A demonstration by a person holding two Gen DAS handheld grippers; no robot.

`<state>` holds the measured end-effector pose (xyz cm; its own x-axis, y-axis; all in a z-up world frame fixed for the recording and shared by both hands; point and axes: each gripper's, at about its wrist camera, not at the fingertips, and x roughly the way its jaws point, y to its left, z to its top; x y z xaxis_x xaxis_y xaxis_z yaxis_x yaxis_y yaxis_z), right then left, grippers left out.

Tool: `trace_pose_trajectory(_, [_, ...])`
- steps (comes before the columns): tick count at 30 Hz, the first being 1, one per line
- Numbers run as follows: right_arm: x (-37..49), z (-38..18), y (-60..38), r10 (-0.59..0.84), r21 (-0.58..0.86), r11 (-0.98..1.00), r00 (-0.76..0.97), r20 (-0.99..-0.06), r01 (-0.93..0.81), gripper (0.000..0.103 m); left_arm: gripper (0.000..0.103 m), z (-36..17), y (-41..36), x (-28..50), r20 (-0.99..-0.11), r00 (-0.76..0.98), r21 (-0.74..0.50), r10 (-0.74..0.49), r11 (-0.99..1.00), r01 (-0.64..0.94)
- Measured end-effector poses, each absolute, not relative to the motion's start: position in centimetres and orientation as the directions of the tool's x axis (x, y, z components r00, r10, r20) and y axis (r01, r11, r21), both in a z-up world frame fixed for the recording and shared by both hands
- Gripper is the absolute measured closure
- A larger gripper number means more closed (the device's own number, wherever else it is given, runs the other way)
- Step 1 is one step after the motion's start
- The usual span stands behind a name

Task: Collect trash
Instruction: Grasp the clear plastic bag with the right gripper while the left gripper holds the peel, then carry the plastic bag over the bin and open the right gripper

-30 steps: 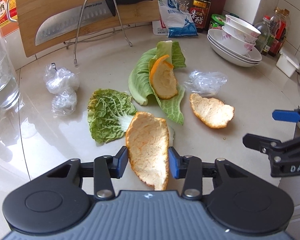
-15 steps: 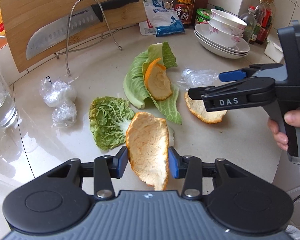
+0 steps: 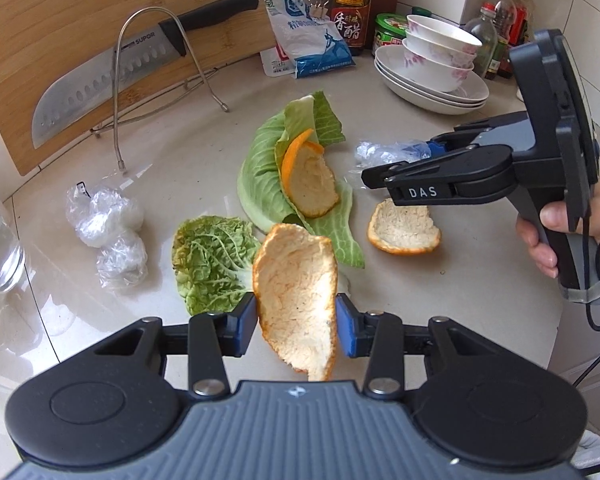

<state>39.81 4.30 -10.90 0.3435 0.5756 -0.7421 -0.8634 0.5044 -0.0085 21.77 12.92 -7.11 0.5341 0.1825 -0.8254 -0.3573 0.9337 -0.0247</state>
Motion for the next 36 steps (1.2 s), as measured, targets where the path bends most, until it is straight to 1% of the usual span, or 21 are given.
trace_pose_trajectory(7, [39.1, -9.2, 2.5, 0.590, -0.007, 0.513, 0.359, -0.724, -0.858, 0.057, 0.064, -6.8, 12.5, 21.7, -0.831, 0.533, -0.016, 0.163, 0.949, -0.315])
trace_pose_trajectory(17, [36.0, -6.4, -2.6, 0.604, -0.006, 0.537, 0.390, -0.695, -0.843, 0.057, 0.064, -5.5, 10.4, 21.1, -0.826, 0.547, 0.012, 0.137, 0.974, -0.225])
trace_pose_trajectory(36, [29.2, -6.2, -14.6, 0.529, -0.002, 0.669, 0.478, -0.701, -0.744, 0.057, 0.064, -4.0, 1.9, 19.9, -0.819, 0.573, 0.010, 0.019, 1.000, -0.019])
